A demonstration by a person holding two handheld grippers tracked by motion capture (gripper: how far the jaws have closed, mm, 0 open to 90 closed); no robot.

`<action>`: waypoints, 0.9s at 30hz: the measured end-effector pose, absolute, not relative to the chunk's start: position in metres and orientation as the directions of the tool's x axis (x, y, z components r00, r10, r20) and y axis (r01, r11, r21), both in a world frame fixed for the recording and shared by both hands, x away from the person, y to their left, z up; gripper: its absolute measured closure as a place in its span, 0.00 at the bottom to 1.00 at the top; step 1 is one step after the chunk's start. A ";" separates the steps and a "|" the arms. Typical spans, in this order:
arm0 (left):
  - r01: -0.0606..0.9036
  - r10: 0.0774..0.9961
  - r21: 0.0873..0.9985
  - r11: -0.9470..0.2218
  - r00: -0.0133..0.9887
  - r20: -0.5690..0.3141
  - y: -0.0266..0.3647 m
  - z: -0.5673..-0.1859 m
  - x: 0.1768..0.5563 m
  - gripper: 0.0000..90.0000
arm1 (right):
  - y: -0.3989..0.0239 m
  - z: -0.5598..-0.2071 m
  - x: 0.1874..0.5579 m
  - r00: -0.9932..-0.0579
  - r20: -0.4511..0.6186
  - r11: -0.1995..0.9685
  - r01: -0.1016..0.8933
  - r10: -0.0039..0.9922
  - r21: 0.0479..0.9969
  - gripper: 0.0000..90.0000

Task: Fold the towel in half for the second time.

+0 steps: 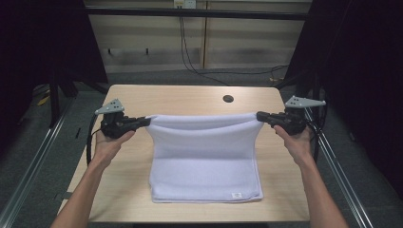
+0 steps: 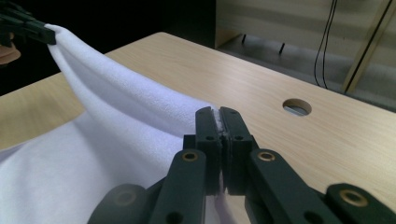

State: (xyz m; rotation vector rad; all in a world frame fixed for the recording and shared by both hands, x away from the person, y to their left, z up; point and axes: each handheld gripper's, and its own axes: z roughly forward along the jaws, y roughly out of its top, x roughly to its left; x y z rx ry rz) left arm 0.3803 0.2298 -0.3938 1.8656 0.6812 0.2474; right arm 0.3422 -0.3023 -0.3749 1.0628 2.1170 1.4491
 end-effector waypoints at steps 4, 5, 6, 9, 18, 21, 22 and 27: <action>0.317 0.556 0.909 -0.271 0.822 -0.121 0.233 -0.390 0.361 0.97 | -0.299 -0.371 0.313 -0.683 0.084 0.231 0.356 0.725 0.906 0.97; 0.320 0.547 0.911 -0.262 0.827 -0.133 0.235 -0.391 0.352 0.97 | -0.298 -0.373 0.307 -0.688 0.083 0.238 0.357 0.721 0.903 0.97; 0.320 0.542 0.907 -0.272 0.830 -0.130 0.235 -0.394 0.346 0.97 | -0.298 -0.375 0.303 -0.692 0.083 0.240 0.357 0.718 0.903 0.97; 0.326 0.536 0.899 -0.293 0.835 -0.129 0.236 -0.401 0.335 0.97 | -0.297 -0.388 0.286 -0.704 0.101 0.244 0.372 0.703 0.896 0.97; 0.409 0.462 0.835 -0.368 0.859 -0.218 0.238 -0.447 0.274 0.96 | -0.292 -0.438 0.238 -0.732 0.145 0.328 0.462 0.666 0.824 0.96; 0.448 0.456 0.788 -0.422 0.856 -0.242 0.240 -0.466 0.261 0.95 | -0.290 -0.455 0.220 -0.740 0.198 0.342 0.507 0.642 0.791 0.91; 0.448 0.456 0.788 -0.422 0.856 -0.242 0.240 -0.466 0.261 0.94 | -0.289 -0.457 0.217 -0.742 0.202 0.352 0.517 0.640 0.780 0.90; 0.459 0.439 0.753 -0.471 0.863 -0.252 0.241 -0.475 0.250 0.91 | -0.288 -0.473 0.201 -0.747 0.228 0.400 0.557 0.624 0.728 0.85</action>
